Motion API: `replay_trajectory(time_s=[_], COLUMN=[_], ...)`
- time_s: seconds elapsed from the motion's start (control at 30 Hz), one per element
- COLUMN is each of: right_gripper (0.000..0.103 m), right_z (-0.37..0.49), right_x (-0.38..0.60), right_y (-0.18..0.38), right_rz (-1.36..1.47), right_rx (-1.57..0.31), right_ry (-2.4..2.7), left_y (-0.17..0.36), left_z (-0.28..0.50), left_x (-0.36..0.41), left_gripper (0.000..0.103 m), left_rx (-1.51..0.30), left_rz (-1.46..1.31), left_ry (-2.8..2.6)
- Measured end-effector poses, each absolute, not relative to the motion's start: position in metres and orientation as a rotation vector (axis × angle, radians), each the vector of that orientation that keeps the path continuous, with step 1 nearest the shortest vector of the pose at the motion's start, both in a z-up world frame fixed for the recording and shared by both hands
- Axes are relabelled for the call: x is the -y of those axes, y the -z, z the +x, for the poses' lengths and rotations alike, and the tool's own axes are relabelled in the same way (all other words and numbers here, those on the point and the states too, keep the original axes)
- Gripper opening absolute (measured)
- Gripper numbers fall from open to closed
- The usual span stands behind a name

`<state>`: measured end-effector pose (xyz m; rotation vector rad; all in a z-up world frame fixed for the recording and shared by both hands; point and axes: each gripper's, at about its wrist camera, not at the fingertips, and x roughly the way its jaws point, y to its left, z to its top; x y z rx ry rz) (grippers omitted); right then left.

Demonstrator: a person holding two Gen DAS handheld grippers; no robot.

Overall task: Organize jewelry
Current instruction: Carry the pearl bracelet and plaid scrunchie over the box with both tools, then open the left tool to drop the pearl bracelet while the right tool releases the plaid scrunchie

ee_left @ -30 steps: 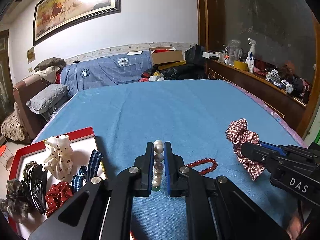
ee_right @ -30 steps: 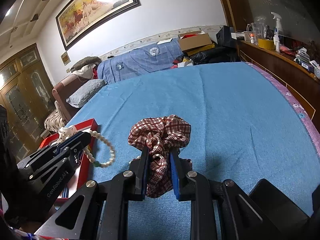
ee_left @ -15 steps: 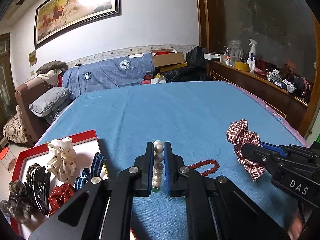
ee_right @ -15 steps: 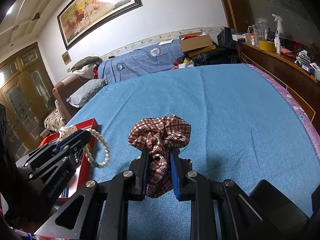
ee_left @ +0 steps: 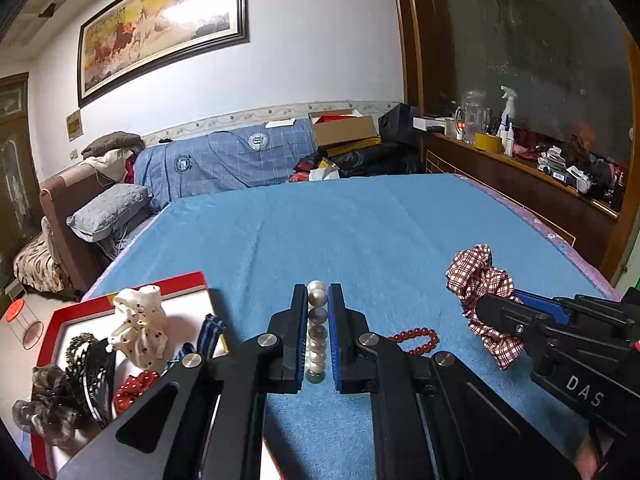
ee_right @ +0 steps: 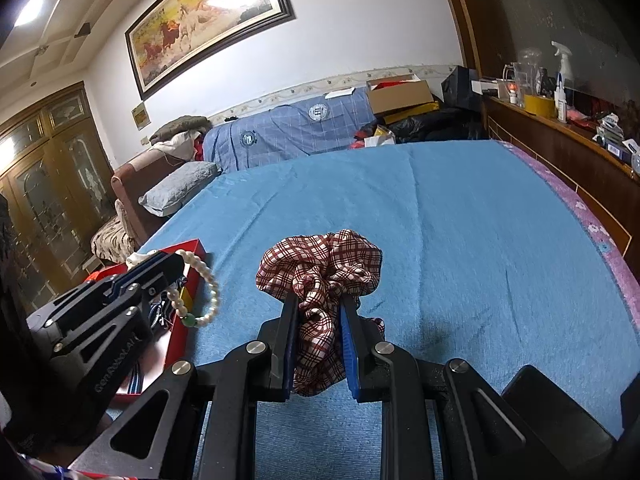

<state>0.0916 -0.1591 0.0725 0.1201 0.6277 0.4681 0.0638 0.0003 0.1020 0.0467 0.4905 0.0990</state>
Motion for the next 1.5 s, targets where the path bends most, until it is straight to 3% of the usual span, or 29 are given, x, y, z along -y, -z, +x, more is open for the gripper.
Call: replay_trajectory(time_s=[0.4, 0.7, 1.1, 1.5], right_gripper=[0.022, 0.022, 0.023, 0.023], right_z=[0.080, 0.048, 0.031, 0.040], right_x=[0.152, 0.085, -0.014, -0.057], right_y=[-0.077, -0.086, -0.068, -0.043], right_rz=[0.162, 0.117, 0.025, -0.065], right_rx=[-0.620, -0.623, -0.718, -0.766], right_ry=[-0.494, -0.652, -0.824, -0.808], left_y=[-0.135, -0.147, -0.106, -0.071], left_z=[0.011, -0.037, -0.066, -0.046], left_x=[-0.028, -0.088, -0.167, -0.180], left_gripper=[0.009, 0.009, 0.009, 0.009], left_rx=[-0.441, -0.413, -0.496, -0.589], left_rz=[0.001, -0.052, -0.153, -0.199], left_ry=[-0.144, -0.248, -0.369, -0.393])
